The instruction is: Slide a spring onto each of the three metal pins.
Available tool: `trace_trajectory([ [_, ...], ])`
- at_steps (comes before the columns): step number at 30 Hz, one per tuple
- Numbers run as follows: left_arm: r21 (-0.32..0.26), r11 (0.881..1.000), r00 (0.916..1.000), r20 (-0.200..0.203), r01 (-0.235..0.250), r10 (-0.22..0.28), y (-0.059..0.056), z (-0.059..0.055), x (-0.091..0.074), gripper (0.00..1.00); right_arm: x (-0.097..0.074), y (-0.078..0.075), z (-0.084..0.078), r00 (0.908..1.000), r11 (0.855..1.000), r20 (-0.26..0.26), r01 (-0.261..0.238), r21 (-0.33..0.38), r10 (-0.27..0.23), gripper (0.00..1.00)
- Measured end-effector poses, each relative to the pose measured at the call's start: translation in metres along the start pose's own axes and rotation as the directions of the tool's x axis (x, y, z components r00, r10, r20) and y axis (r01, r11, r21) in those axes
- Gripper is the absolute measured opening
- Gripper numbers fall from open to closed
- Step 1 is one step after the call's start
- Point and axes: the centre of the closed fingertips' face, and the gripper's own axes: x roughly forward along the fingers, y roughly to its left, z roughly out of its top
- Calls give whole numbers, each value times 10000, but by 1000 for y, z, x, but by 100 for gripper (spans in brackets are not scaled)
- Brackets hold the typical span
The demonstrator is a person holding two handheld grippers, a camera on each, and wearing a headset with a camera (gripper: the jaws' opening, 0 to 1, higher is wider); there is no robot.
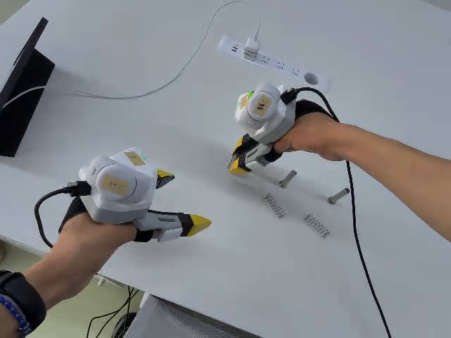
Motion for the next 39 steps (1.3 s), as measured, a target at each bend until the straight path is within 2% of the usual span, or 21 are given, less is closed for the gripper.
trace_trajectory([
  [17, 218, 9997, 9999, 61, 109, -110, -9, 9, 0, 69, -23, 7, -12, 9979, 9938, 539, 302, 1072, -361, 41],
  [22, 232, 9997, 9999, 117, 112, -115, -9, 11, -2, 69, -33, 9, -15, 9925, 9835, 1010, 504, 1737, -687, 43],
  [28, 231, 9996, 9998, 119, 157, -160, -14, 13, -2, 69, -49, 9, -13, 9744, 9587, 1935, 573, 2785, -1144, 47],
  [32, 264, 9995, 9998, 110, 180, -183, -19, 15, -3, 70, -58, 11, -11, 9576, 9408, 2486, 560, 3342, -1453, 48],
  [33, 262, 9995, 9998, 120, 175, -178, -20, 15, -3, 70, -61, 12, -10, 9504, 9345, 2687, 547, 3516, -1568, 48],
  [39, 263, 9995, 9998, 118, 174, -177, -22, 17, -2, 70, -72, 13, -16, 9234, 9078, 3165, 720, 4131, -2173, 52],
])
